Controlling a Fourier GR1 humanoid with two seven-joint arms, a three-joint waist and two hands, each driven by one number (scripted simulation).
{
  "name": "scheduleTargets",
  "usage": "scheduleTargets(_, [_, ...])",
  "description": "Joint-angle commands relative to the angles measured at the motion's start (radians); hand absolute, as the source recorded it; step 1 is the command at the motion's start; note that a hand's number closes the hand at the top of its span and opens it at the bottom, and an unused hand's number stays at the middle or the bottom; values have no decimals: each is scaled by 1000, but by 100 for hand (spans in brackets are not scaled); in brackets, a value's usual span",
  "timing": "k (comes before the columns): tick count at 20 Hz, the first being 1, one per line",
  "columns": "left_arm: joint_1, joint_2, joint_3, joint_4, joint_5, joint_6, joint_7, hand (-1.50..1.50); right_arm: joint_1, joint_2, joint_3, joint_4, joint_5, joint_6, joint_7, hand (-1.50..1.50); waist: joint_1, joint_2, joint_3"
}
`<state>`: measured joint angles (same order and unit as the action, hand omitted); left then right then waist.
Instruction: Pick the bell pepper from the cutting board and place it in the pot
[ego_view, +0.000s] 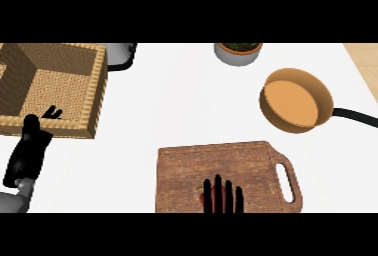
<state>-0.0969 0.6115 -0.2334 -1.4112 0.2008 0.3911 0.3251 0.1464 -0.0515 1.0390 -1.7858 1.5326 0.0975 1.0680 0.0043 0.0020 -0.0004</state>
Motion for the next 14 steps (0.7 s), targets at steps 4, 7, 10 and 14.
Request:
scheduleTargets(4, [4,-8,31,5,-24,-18,-1,0,-93,50,-12,19,-113,64,196,-150,2,-2,0])
scheduleTargets(7, [-15,-8,37,-3,-27,-37,29,0,-155,50,-78,45,-165,58,187,-150,2,-1,1])
scheduleTargets(10, [-22,-37,54,63,-31,-76,-17,0,-123,50,-101,113,-150,-3,142,-150,-5,-1,0])
scheduleTargets(14, [0,-17,85,-32,-50,-68,53,0,-173,51,-121,189,-205,-54,130,-150,-1,-2,1])
